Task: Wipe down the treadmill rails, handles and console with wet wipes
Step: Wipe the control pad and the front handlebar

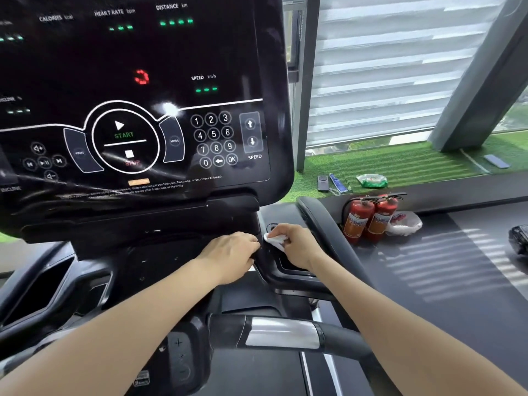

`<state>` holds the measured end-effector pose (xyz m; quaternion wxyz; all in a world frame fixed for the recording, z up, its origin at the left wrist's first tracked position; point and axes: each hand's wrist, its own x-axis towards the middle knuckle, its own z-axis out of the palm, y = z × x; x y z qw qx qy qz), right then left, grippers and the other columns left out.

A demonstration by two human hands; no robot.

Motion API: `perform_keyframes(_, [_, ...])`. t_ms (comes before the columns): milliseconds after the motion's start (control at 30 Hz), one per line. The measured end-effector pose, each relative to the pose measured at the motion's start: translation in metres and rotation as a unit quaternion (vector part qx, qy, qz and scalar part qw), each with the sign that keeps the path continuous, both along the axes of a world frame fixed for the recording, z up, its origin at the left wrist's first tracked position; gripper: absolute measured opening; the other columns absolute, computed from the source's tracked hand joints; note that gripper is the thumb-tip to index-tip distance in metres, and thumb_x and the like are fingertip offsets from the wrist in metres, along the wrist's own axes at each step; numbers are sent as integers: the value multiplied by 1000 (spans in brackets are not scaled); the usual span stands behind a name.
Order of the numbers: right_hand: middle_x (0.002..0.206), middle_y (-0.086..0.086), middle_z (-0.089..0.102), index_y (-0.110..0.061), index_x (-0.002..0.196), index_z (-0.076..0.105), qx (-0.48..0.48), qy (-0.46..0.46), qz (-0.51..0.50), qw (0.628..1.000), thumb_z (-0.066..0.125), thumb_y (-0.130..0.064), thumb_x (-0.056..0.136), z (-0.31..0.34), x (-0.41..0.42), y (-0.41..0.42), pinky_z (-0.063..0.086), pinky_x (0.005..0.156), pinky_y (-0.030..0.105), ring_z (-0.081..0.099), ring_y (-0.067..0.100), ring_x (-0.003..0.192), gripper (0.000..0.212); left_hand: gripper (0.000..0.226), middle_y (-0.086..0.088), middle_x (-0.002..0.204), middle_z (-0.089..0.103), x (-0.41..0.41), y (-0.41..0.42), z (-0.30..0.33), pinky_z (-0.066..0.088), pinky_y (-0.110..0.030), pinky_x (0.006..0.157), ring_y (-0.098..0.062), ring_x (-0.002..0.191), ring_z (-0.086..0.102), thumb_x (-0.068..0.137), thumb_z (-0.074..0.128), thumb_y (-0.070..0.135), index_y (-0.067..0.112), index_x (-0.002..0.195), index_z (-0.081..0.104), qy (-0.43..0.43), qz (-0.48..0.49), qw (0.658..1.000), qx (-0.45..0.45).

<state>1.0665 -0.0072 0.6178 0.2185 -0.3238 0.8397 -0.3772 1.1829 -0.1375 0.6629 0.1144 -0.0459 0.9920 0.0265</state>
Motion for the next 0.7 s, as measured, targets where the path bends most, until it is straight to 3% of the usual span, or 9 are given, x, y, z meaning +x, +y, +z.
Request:
perform_keyframes(100, [94,1,63,-10,101,70,0,8,26,1000,40,12,81,4,5,9,38,70,11,54,14,87,42,28,8,126,51,1,0,1,48,-40,88,-19,119,48,94,45,22,15,119,55,-21,4,1000,11])
perform_keyframes(367, [110,6,68,-13,106,69,12,44,1,999,41,6,85,11,11,-9,42,84,23,59,22,103,40,46,7,151,33,4,-4,-1,41,-40,103,-21,136,36,95,45,19,17,141,42,-53,5,998,27])
perform_keyframes(600, [102,8,69,-12,102,71,31,44,21,998,43,7,84,10,9,1,35,69,18,58,19,89,38,48,7,154,29,3,-7,-4,36,-36,108,-17,139,31,96,45,16,18,143,40,-37,-4,999,36])
perform_keyframes(700, [104,6,69,-13,102,71,25,38,2,999,42,6,85,9,9,-6,42,76,21,61,22,96,38,47,7,153,30,2,-8,-5,38,-37,106,-18,138,34,95,44,15,19,142,41,-39,-6,998,39])
